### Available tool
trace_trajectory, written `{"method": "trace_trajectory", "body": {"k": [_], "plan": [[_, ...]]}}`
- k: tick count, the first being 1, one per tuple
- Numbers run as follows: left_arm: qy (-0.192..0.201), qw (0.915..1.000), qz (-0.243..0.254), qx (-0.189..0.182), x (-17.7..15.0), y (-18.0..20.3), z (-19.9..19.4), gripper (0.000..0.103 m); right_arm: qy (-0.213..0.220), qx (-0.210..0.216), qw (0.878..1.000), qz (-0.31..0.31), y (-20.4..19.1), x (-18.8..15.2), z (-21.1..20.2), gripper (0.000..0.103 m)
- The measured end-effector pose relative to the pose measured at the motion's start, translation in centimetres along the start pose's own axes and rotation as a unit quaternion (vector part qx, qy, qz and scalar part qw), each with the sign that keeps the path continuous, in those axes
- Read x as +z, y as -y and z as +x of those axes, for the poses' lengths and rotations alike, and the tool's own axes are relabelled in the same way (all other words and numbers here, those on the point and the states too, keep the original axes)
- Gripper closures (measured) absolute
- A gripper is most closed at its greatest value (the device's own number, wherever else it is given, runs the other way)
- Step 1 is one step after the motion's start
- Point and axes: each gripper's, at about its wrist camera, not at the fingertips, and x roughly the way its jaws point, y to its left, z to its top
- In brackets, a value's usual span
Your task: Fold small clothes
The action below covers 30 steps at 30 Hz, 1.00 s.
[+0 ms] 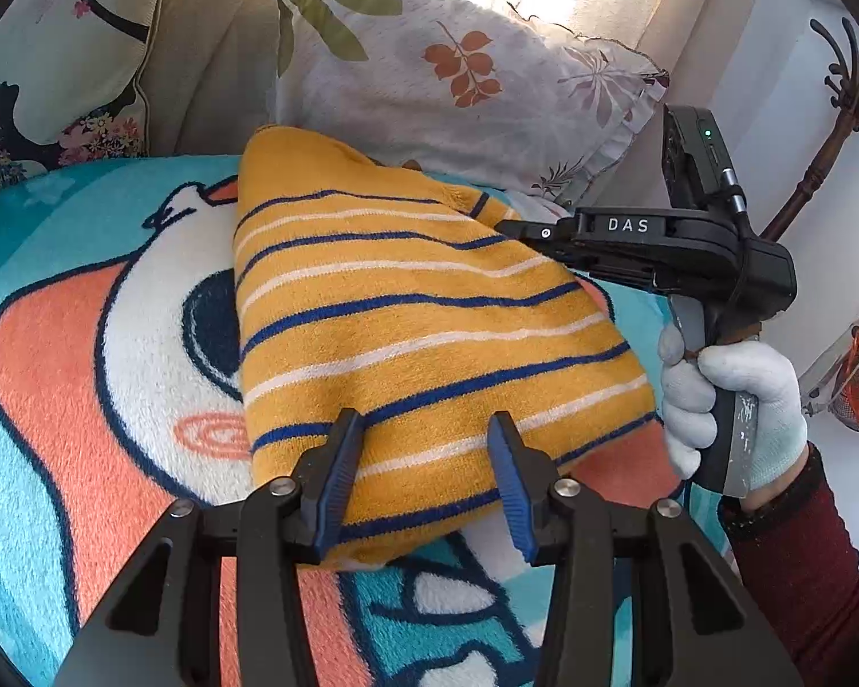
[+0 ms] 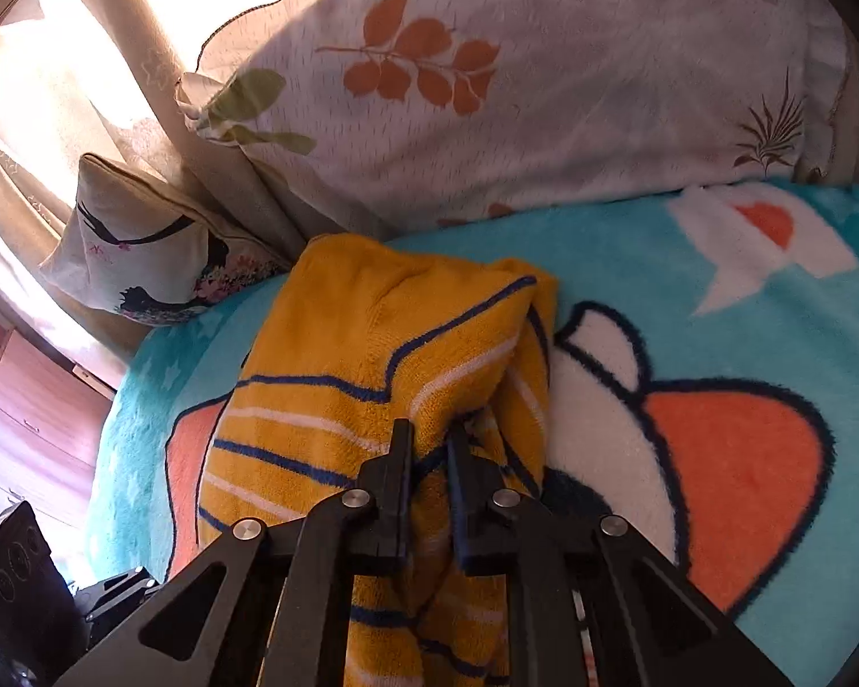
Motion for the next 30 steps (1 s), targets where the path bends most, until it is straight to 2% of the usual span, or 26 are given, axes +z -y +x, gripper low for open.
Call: {"method": "trace_trajectory", "body": {"k": [1, 3, 5, 9, 12, 17, 19, 21, 24, 25, 27, 30], "plan": [[0.000, 1.0000, 0.002, 0.000, -0.1, 0.0, 0.0, 0.059, 0.011, -0.010, 1.000, -0.004, 0.1, 0.1, -0.5, 0.095], [-0.001, 1.0000, 0.005, -0.002, -0.1, 0.2, 0.1, 0.059, 0.022, -0.055, 0.998, -0.006, 0.5, 0.1, -1.1, 0.095], [0.001, 0.9999, 0.010, 0.004, -0.2, 0.5, 0.3, 0.059, 0.013, -0.080, 0.997, -0.007, 1.0, -0.1, -0.7, 0.096], [0.001, 1.0000, 0.007, 0.004, -0.3, 0.4, -0.1, 0.058, 0.000, -0.129, 0.990, -0.051, -0.2, -1.1, 0.6, 0.095], [0.003, 0.9999, -0.007, -0.010, -0.7, -0.1, -1.9, 0.058, 0.015, -0.125, 0.991, -0.042, -0.4, -0.6, -0.8, 0.084], [0.018, 0.9996, -0.021, -0.005, -1.9, -1.3, -4.9, 0.057, 0.093, -0.111, 0.988, -0.045, -2.5, 0.3, -5.1, 0.083], [0.015, 0.9994, -0.031, 0.008, -2.3, -1.8, -5.2, 0.057, 0.088, -0.089, 0.991, -0.056, -3.9, 0.9, -4.8, 0.076], [0.012, 0.9989, -0.035, 0.028, -2.6, -2.2, -5.2, 0.057, 0.066, -0.059, 0.994, -0.062, -5.2, 1.5, -3.3, 0.073], [0.014, 0.9968, -0.035, 0.070, -3.3, -2.5, -5.5, 0.057, 0.007, -0.010, 0.999, -0.053, -6.2, 2.3, 0.3, 0.063], [0.017, 0.9959, -0.034, 0.082, -3.5, -2.6, -5.8, 0.057, -0.014, -0.002, 0.999, -0.034, -5.8, 2.5, 1.6, 0.063], [0.026, 0.9938, -0.029, 0.104, -3.8, -2.7, -6.3, 0.057, -0.024, -0.015, 0.999, 0.015, -4.2, 2.6, 3.1, 0.063], [0.038, 0.9898, -0.021, 0.136, -4.2, -3.0, -7.0, 0.053, 0.024, -0.064, 0.996, 0.060, -1.4, 2.1, 2.3, 0.063]]}}
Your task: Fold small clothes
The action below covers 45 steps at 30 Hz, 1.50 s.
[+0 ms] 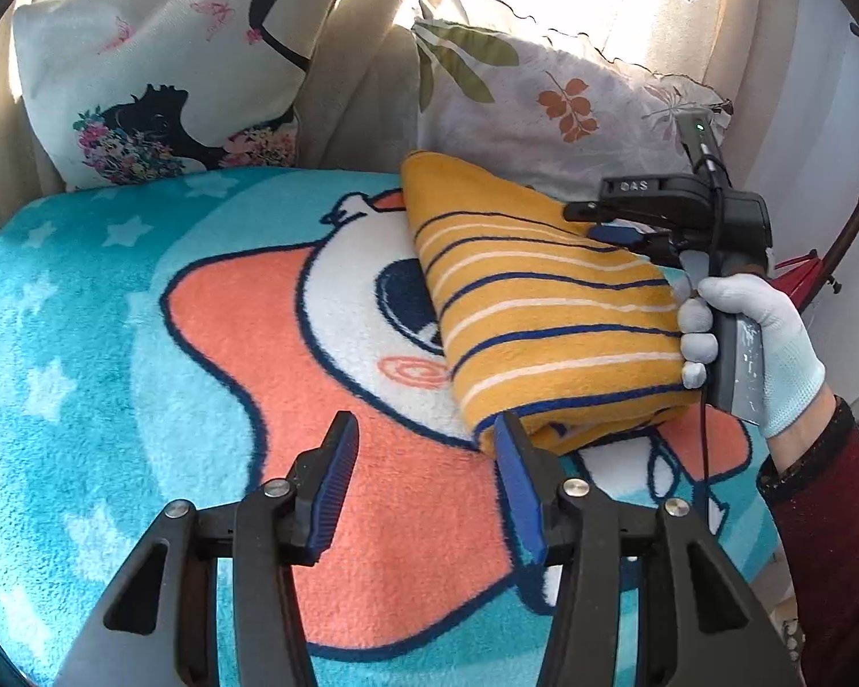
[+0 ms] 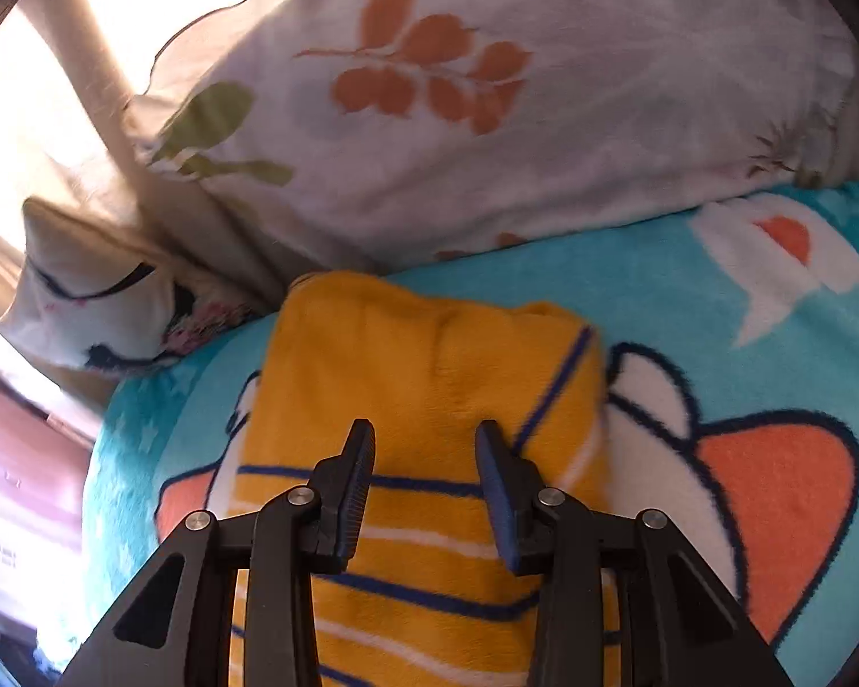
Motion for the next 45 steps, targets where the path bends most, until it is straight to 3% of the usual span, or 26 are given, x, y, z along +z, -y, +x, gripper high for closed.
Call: {"method": "trace_trajectory", "body": {"k": [5, 8, 12, 16, 18, 25, 30, 34, 38, 40, 43, 45], "plan": [[0.001, 0.9995, 0.009, 0.030, -0.2, -0.2, 0.7, 0.052, 0.069, -0.029, 0.997, -0.017, 0.4, -1.9, -5.3, 0.063], [-0.005, 0.9994, 0.010, 0.031, -0.5, 0.0, 1.1, 0.052, 0.099, -0.008, 0.993, -0.057, -1.3, -3.6, -8.4, 0.060], [-0.005, 0.9990, 0.014, 0.041, -0.9, 0.3, 0.7, 0.052, 0.078, 0.024, 0.992, -0.098, -3.6, -6.7, -8.1, 0.055], [0.002, 0.9987, 0.015, 0.049, -0.9, 0.3, -0.1, 0.052, 0.028, -0.008, 0.991, -0.133, -4.4, -10.3, -5.0, 0.055], [0.003, 0.9986, 0.014, 0.051, -1.0, 0.3, -0.3, 0.051, 0.046, -0.015, 0.989, -0.137, -4.1, -12.2, -4.9, 0.055], [0.004, 0.9985, 0.022, 0.051, -1.5, 1.2, -1.0, 0.051, 0.075, 0.014, 0.995, -0.061, -0.7, -15.1, -8.1, 0.053], [0.015, 0.9980, 0.034, 0.051, -2.1, 2.2, -2.4, 0.051, 0.081, 0.009, 0.996, -0.040, 0.1, -17.0, -9.7, 0.053], [0.024, 0.9976, 0.037, 0.053, -2.5, 2.5, -3.2, 0.045, 0.092, 0.024, 0.995, -0.018, 0.7, -18.3, -11.5, 0.047], [0.025, 0.9985, 0.034, 0.035, -2.4, 2.4, -3.5, 0.043, 0.100, 0.029, 0.994, 0.007, 2.0, -18.5, -13.1, 0.044], [0.024, 0.9993, 0.023, 0.016, -1.8, 1.9, -3.3, 0.039, 0.107, 0.026, 0.994, 0.017, 2.9, -17.9, -13.8, 0.037], [0.010, 0.9995, -0.004, -0.030, -0.3, 0.7, -2.3, 0.038, 0.107, 0.024, 0.994, 0.027, 4.0, -15.8, -14.3, 0.024], [-0.004, 0.9977, -0.027, -0.062, 1.1, -0.2, -1.2, 0.038, 0.095, 0.032, 0.995, 0.028, 4.7, -14.0, -13.9, 0.021]]}}
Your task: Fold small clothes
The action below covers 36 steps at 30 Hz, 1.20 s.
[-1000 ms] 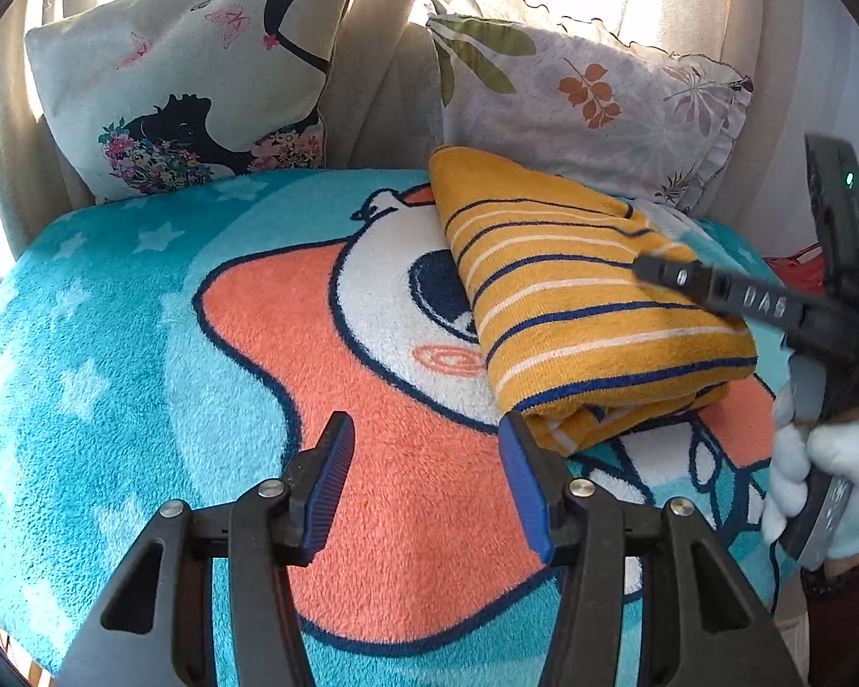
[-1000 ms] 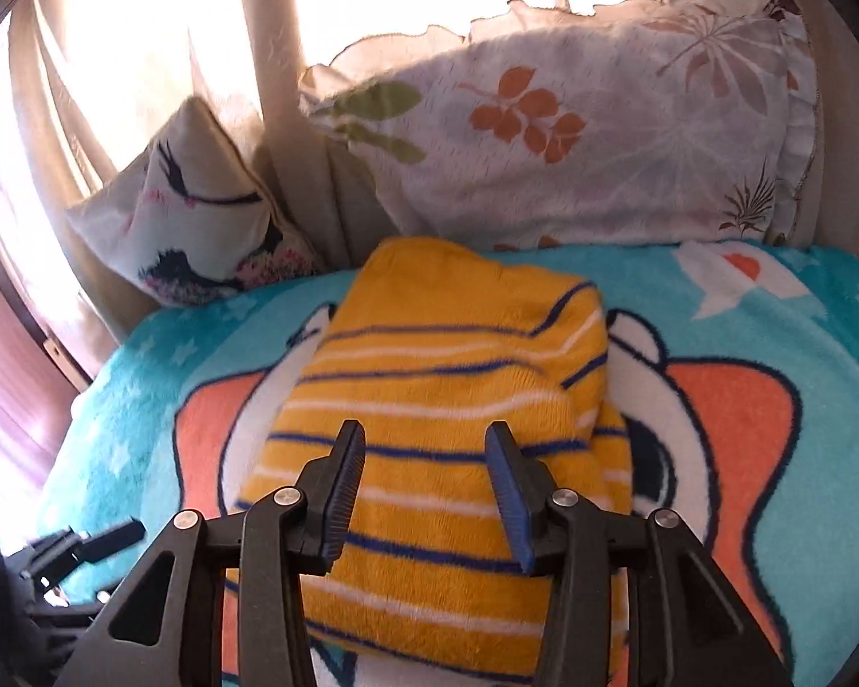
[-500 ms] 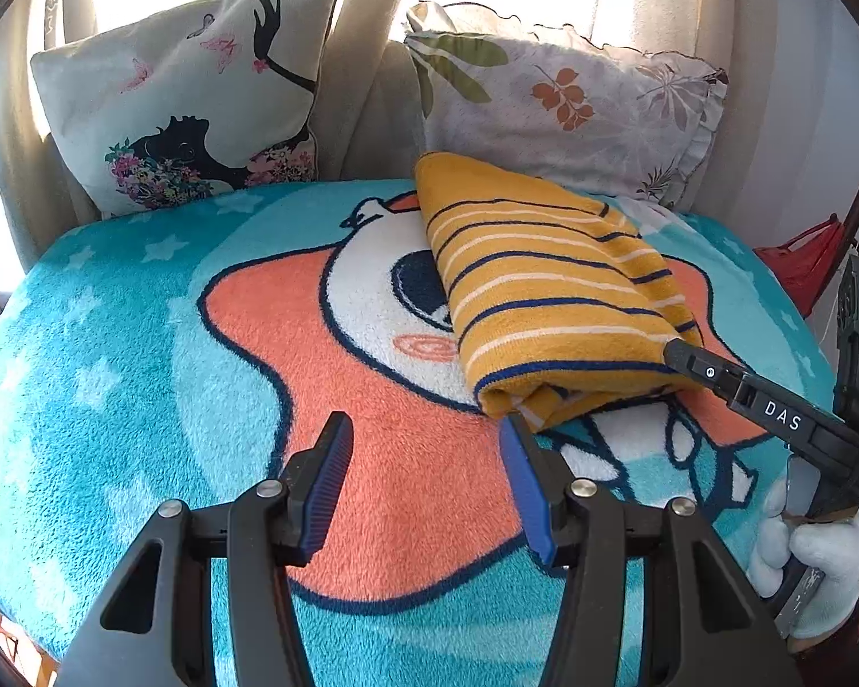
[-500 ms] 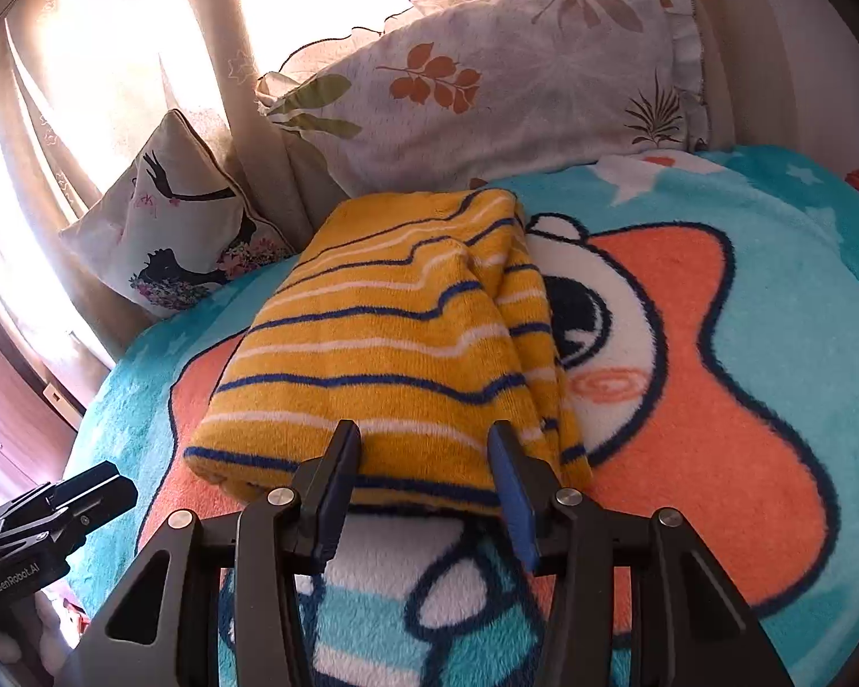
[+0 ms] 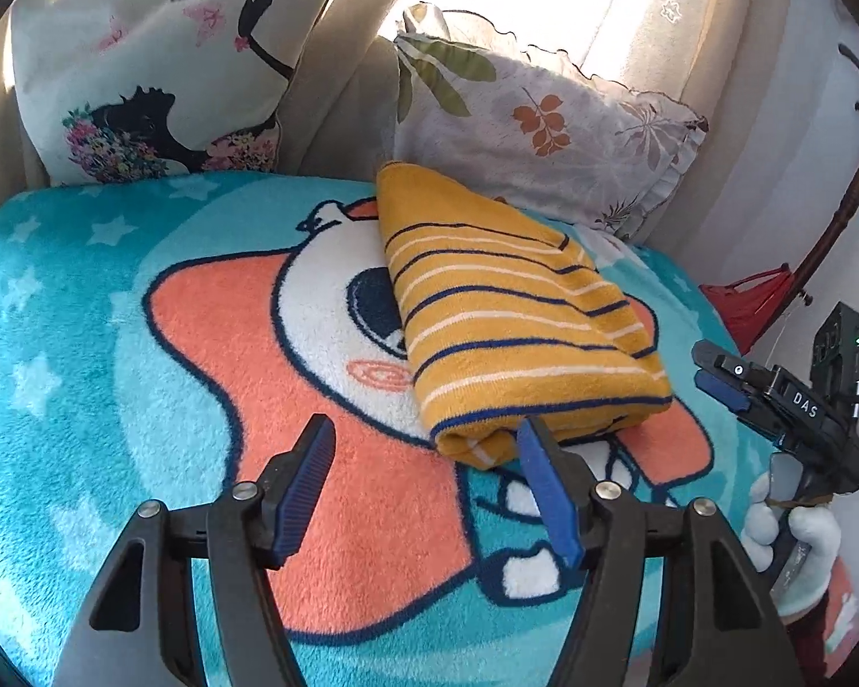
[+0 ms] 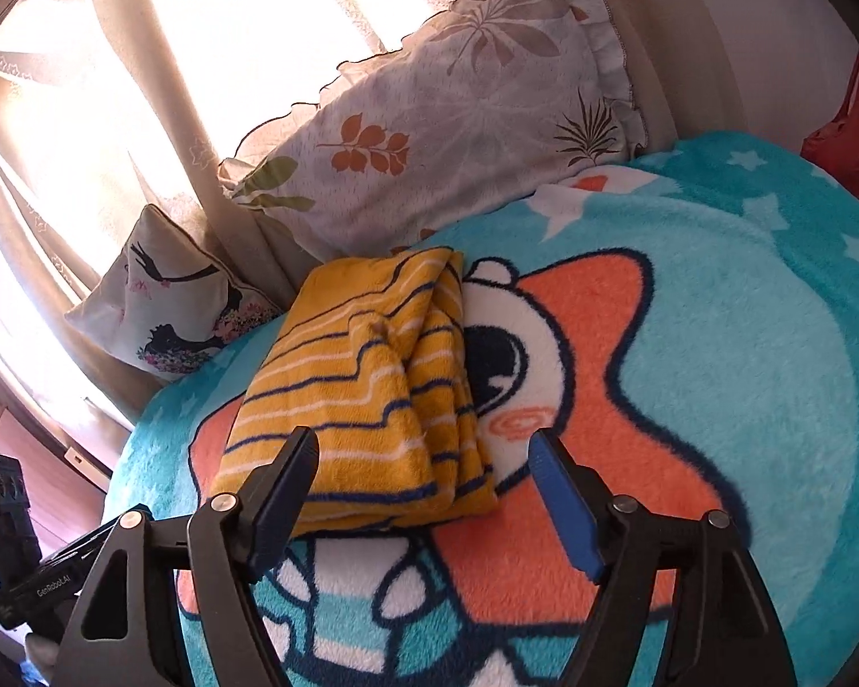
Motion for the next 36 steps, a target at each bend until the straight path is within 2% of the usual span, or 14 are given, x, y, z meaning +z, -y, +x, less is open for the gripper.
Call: {"method": "trace_trajectory", "body": {"k": [5, 11, 13, 16, 17, 18, 19, 20, 22, 24, 29, 32, 34, 36], "plan": [[-0.023, 0.9983, -0.028, -0.044, 3.8, -1.0, 3.8, 0.036, -0.048, 0.007, 0.999, 0.000, 0.9, 4.0, 4.3, 0.020], [-0.099, 0.9890, -0.027, -0.107, 6.1, -0.7, 11.2, 0.033, -0.117, 0.037, 0.991, 0.057, 3.6, 6.2, 11.4, 0.020], [-0.112, 0.9859, -0.035, -0.119, 6.6, -0.7, 13.3, 0.018, -0.117, 0.055, 0.989, 0.076, 4.2, 6.4, 12.9, 0.018], [-0.108, 0.9797, -0.074, -0.152, 7.2, -1.2, 15.0, 0.010, -0.109, 0.071, 0.989, 0.073, 3.6, 7.0, 14.0, 0.013], [-0.111, 0.9787, -0.082, -0.152, 7.3, -1.2, 15.2, 0.010, -0.106, 0.074, 0.989, 0.067, 3.2, 7.1, 14.3, 0.013], [-0.110, 0.9795, -0.083, -0.147, 7.3, -1.0, 15.0, 0.011, -0.111, 0.083, 0.989, 0.058, 2.7, 7.1, 14.8, 0.016], [-0.109, 0.9812, -0.080, -0.137, 7.3, -0.9, 14.9, 0.024, -0.121, 0.100, 0.986, 0.051, 2.1, 7.1, 15.4, 0.033], [-0.108, 0.9832, -0.072, -0.128, 7.3, -0.8, 14.6, 0.031, -0.137, 0.123, 0.981, 0.056, 1.8, 6.9, 16.1, 0.045], [-0.105, 0.9835, -0.069, -0.130, 7.6, -1.0, 14.0, 0.052, -0.137, 0.130, 0.980, 0.063, 1.1, 6.6, 16.5, 0.054], [-0.099, 0.9833, -0.071, -0.135, 8.2, -1.2, 12.8, 0.058, -0.127, 0.126, 0.983, 0.041, -0.3, 7.0, 15.8, 0.059], [-0.049, 0.9928, -0.030, -0.105, 9.5, -0.2, 8.0, 0.059, -0.097, 0.164, 0.981, -0.020, -5.3, 7.7, 13.4, 0.061], [-0.050, 0.9966, -0.024, -0.062, 9.6, -0.8, 6.8, 0.055, -0.092, 0.167, 0.980, -0.047, -7.2, 7.2, 13.3, 0.060], [-0.077, 0.9965, -0.028, -0.018, 8.7, -1.9, 7.5, 0.052, -0.099, 0.143, 0.984, -0.042, -7.1, 6.5, 14.3, 0.055], [-0.101, 0.9942, -0.031, 0.017, 7.1, -3.4, 8.5, 0.052, -0.097, 0.081, 0.991, -0.040, -6.3, 5.8, 15.1, 0.055]]}}
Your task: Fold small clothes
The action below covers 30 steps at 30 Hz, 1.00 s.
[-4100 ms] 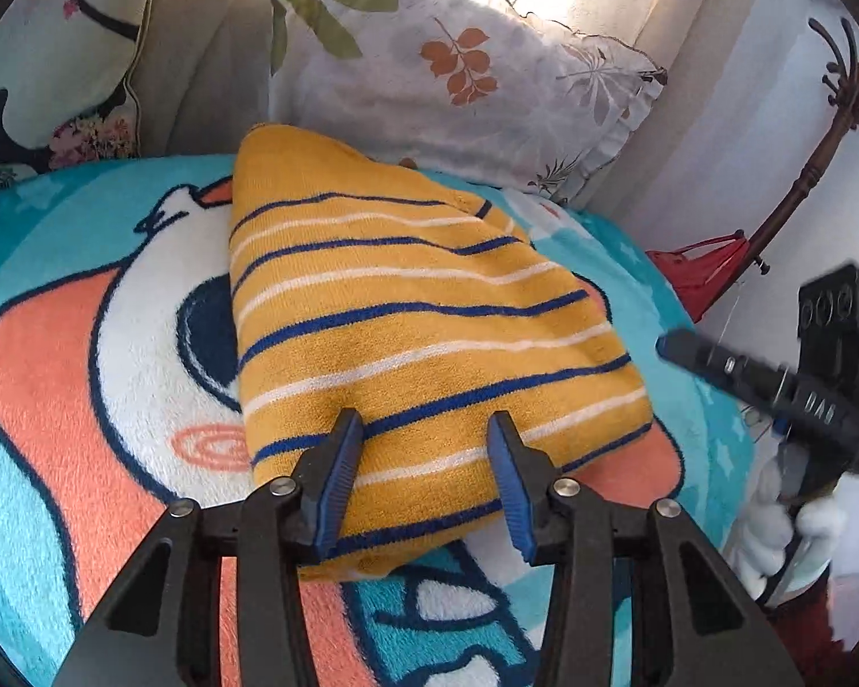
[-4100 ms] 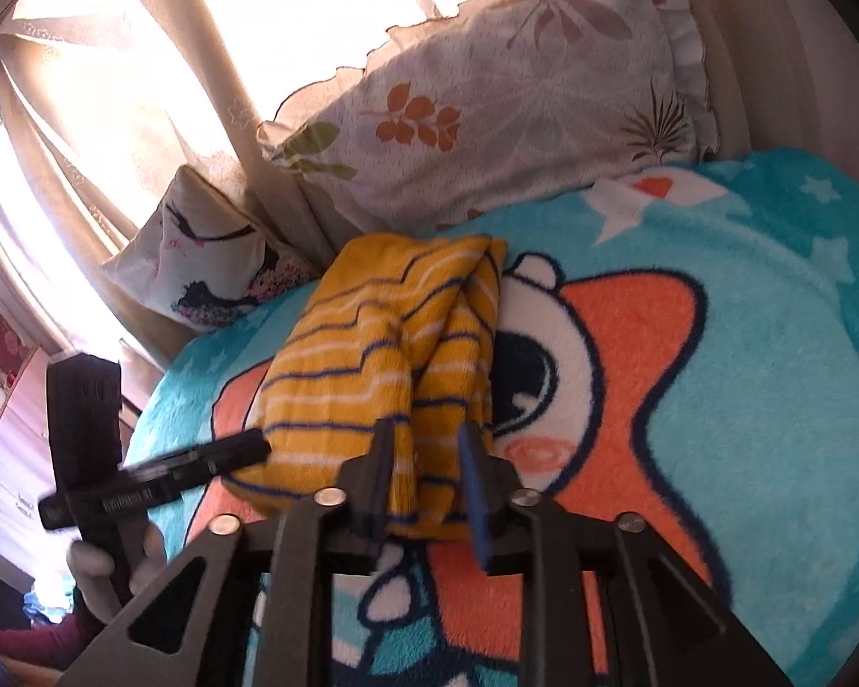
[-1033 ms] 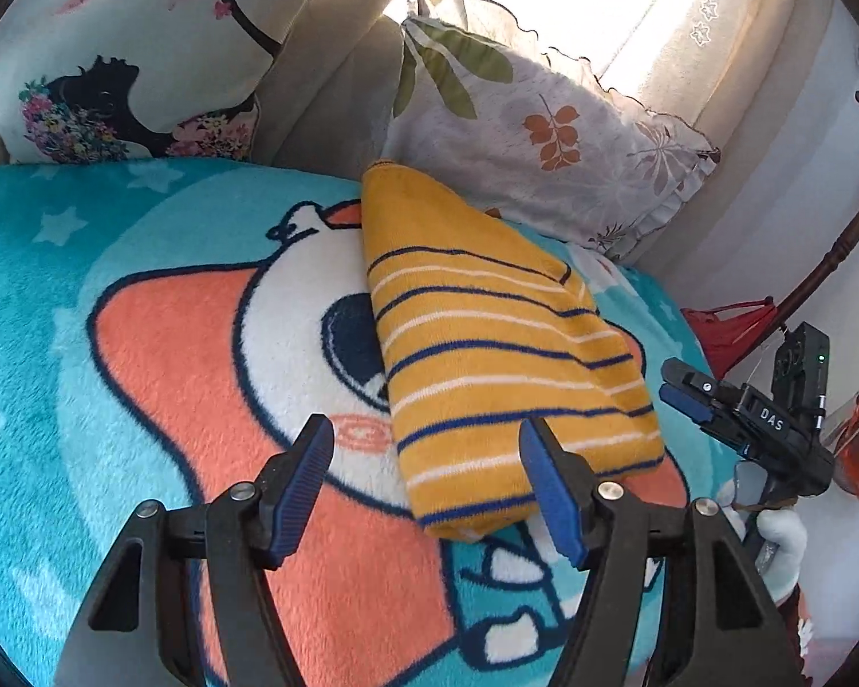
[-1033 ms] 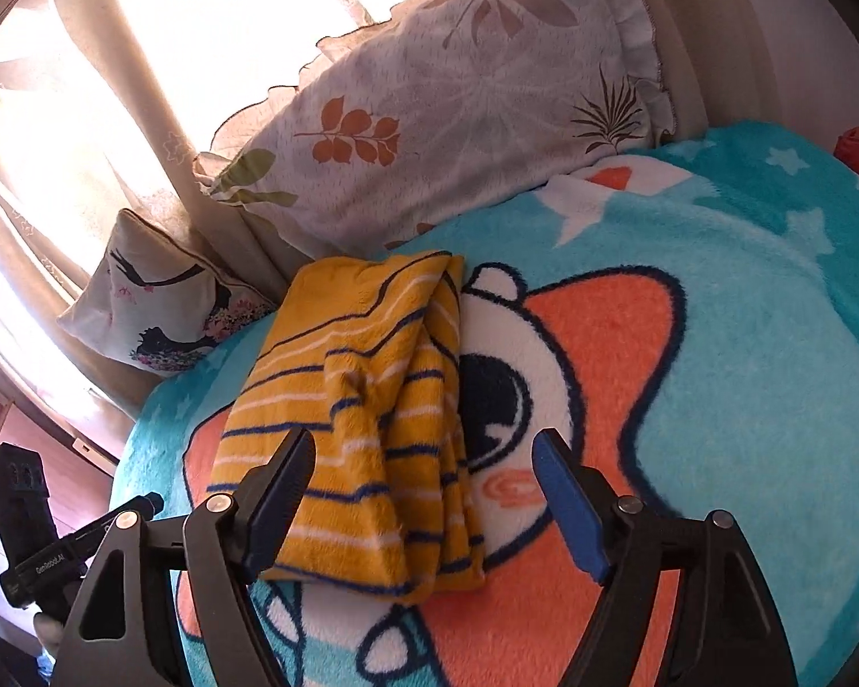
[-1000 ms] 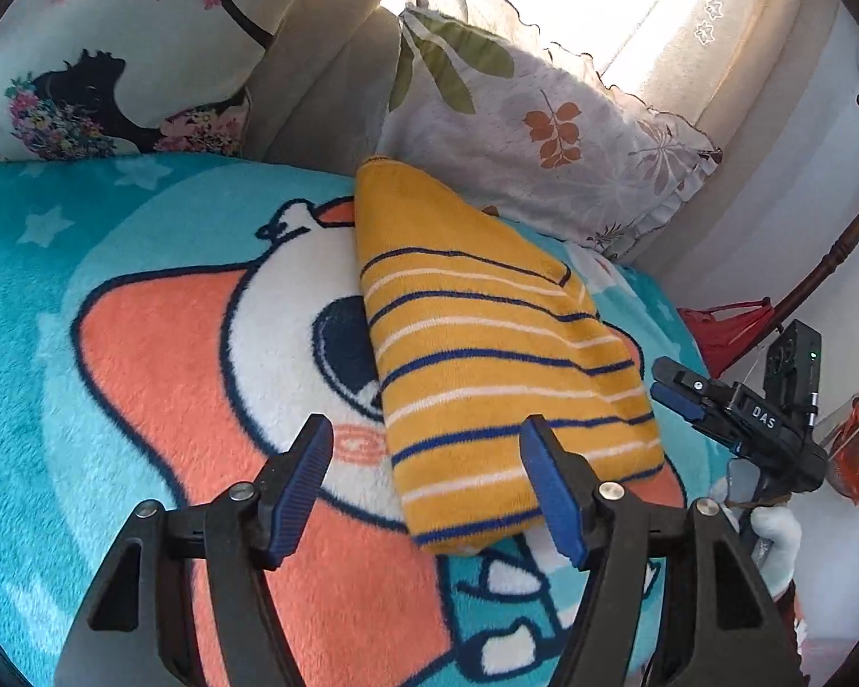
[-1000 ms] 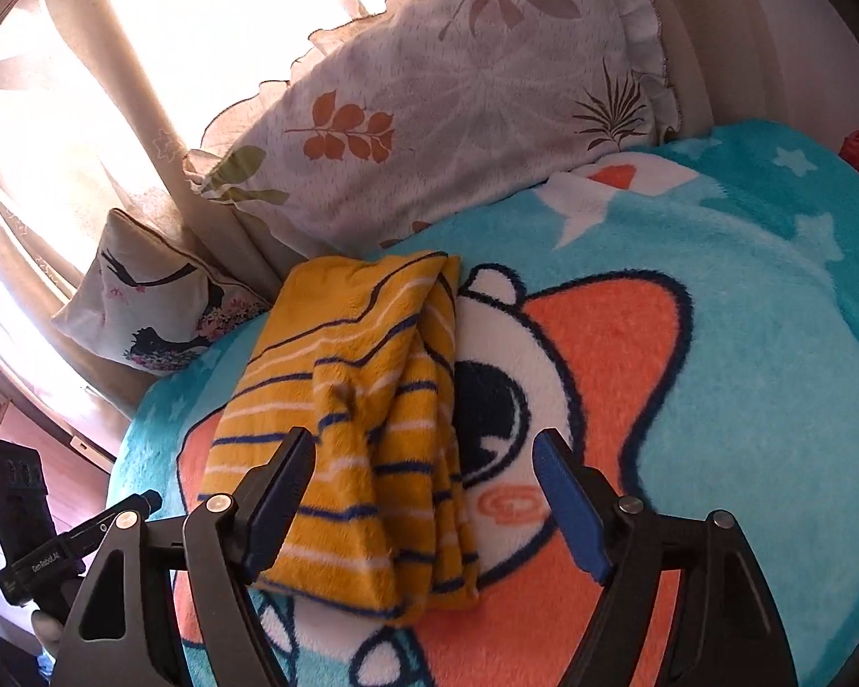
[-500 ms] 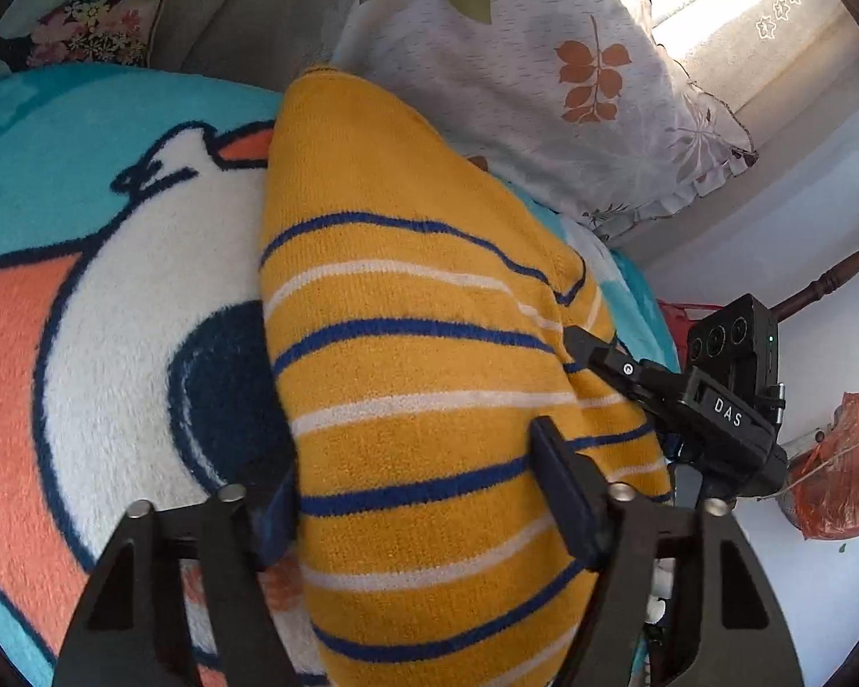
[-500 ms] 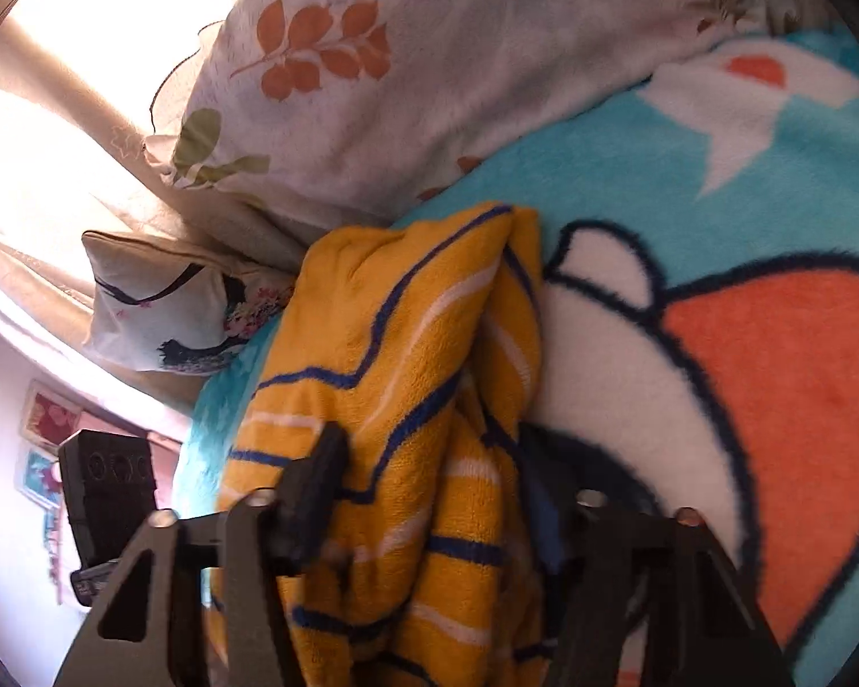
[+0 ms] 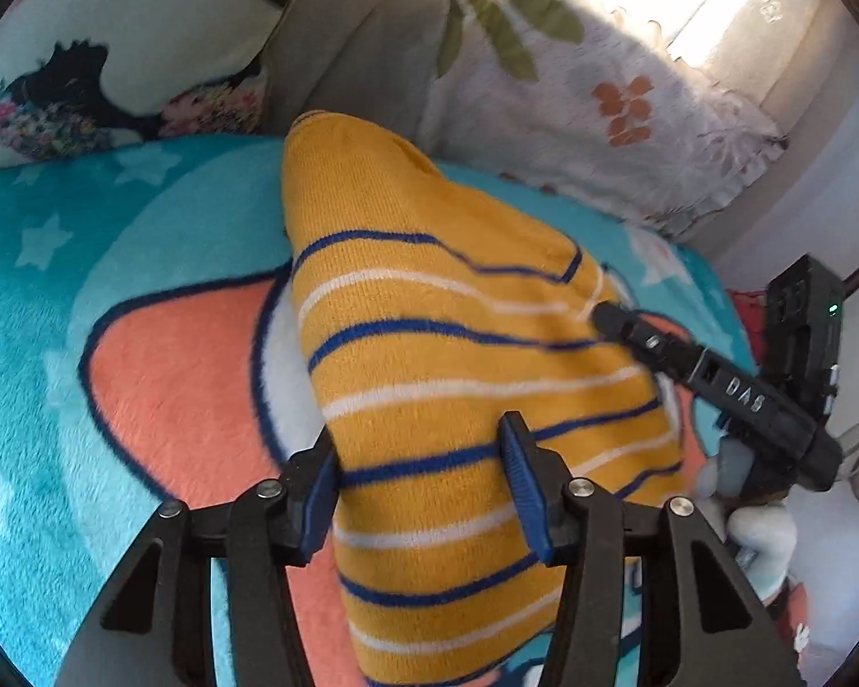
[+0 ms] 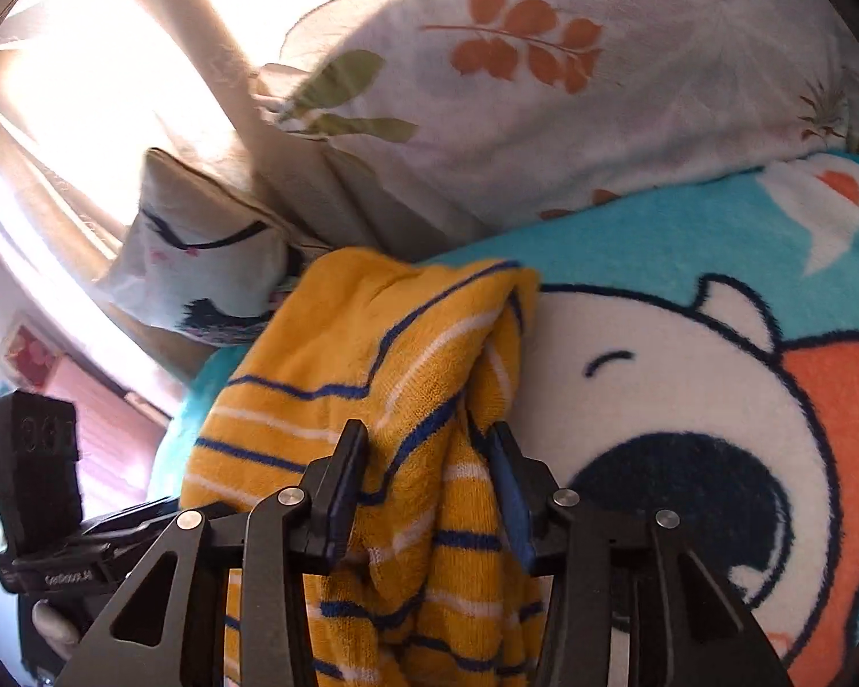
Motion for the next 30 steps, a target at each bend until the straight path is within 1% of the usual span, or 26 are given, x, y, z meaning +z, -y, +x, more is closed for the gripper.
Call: {"method": "trace_trajectory", "body": {"k": [1, 3, 4, 6, 7, 8, 9, 10, 12, 13, 14, 15, 16, 17, 18, 19, 20, 22, 24, 26, 28, 29, 30], "plan": [[0.000, 1.0000, -0.007, -0.002, -0.6, -0.7, 0.2, 0.050, 0.004, -0.025, 1.000, -0.002, 0.2, -0.2, 0.2, 0.053], [0.005, 0.9994, -0.021, -0.027, -1.4, -1.5, -0.3, 0.048, 0.013, -0.025, 1.000, 0.010, 0.8, -0.4, -0.6, 0.051], [0.011, 0.9991, -0.025, -0.032, -1.7, -1.7, -0.8, 0.048, 0.024, -0.029, 0.999, 0.014, 0.7, -0.5, -1.4, 0.051], [0.029, 0.9986, -0.028, -0.035, -2.2, -1.8, -2.0, 0.048, 0.052, -0.032, 0.998, -0.003, -0.6, -0.3, -3.1, 0.051], [0.038, 0.9982, -0.028, -0.037, -2.6, -1.7, -2.7, 0.048, 0.062, -0.027, 0.998, -0.016, -1.7, -0.2, -4.0, 0.051], [0.048, 0.9977, -0.029, -0.038, -3.1, -1.6, -3.3, 0.048, 0.069, -0.013, 0.997, -0.025, -2.6, -0.2, -4.7, 0.051], [0.058, 0.9972, -0.030, -0.037, -3.7, -1.3, -4.0, 0.047, 0.073, 0.008, 0.997, -0.032, -3.6, -0.3, -5.2, 0.050], [0.069, 0.9966, -0.029, -0.035, -4.2, -1.1, -4.6, 0.045, 0.072, 0.034, 0.996, -0.036, -4.5, -0.6, -5.6, 0.047], [0.092, 0.9952, -0.022, -0.024, -5.3, -0.8, -6.0, 0.044, 0.059, 0.086, 0.994, -0.036, -5.9, -1.4, -5.2, 0.041], [0.106, 0.9942, -0.014, -0.011, -5.9, -0.6, -6.7, 0.044, 0.047, 0.103, 0.993, -0.035, -6.4, -1.9, -4.5, 0.040], [0.122, 0.9925, -0.005, 0.006, -6.4, -0.3, -7.4, 0.043, 0.035, 0.108, 0.993, -0.035, -6.8, -2.5, -3.6, 0.040], [0.141, 0.9897, 0.005, 0.026, -6.9, 0.1, -8.0, 0.040, 0.025, 0.097, 0.994, -0.034, -6.8, -3.1, -2.7, 0.040], [0.164, 0.9850, 0.016, 0.050, -7.3, 0.5, -8.8, 0.036, 0.019, 0.076, 0.996, -0.031, -6.7, -3.7, -1.9, 0.040], [0.191, 0.9782, 0.025, 0.077, -7.8, 0.8, -9.7, 0.033, 0.012, 0.046, 0.999, -0.020, -6.0, -4.3, -1.2, 0.041], [0.219, 0.9697, 0.033, 0.103, -8.2, 1.2, -10.6, 0.026, 0.010, 0.035, 0.999, -0.006, -5.2, -4.9, -0.8, 0.045], [0.247, 0.9598, 0.040, 0.127, -8.7, 1.5, -11.5, 0.018, 0.018, 0.037, 0.999, 0.005, -4.6, -5.4, -1.0, 0.046], [0.274, 0.9493, 0.046, 0.147, -9.2, 1.8, -12.5, 0.015, 0.028, 0.038, 0.999, 0.010, -4.3, -5.8, -1.7, 0.046], [0.319, 0.9298, 0.056, 0.176, -10.0, 2.6, -14.0, 0.004, 0.052, 0.018, 0.998, 0.007, -4.6, -6.5, -3.4, 0.044], [0.343, 0.9166, 0.058, 0.198, -10.5, 3.0, -15.0, 0.000, 0.071, -0.003, 0.997, -0.001, -5.3, -7.3, -5.2, 0.042], [0.349, 0.9089, 0.055, 0.221, -11.0, 3.5, -15.3, 0.000, 0.087, -0.014, 0.996, -0.003, -5.6, -8.2, -7.1, 0.040], [0.348, 0.9050, 0.048, 0.240, -11.8, 3.5, -15.6, 0.000, 0.102, -0.026, 0.994, -0.002, -6.0, -9.1, -8.5, 0.037], [0.347, 0.9057, 0.044, 0.240, -12.1, 3.5, -15.7, 0.000, 0.109, -0.031, 0.994, -0.003, -6.3, -9.5, -9.0, 0.036], [0.344, 0.9100, 0.041, 0.228, -12.4, 3.3, -15.8, 0.000, 0.116, -0.037, 0.993, -0.004, -6.5, -10.0, -9.5, 0.035]]}}
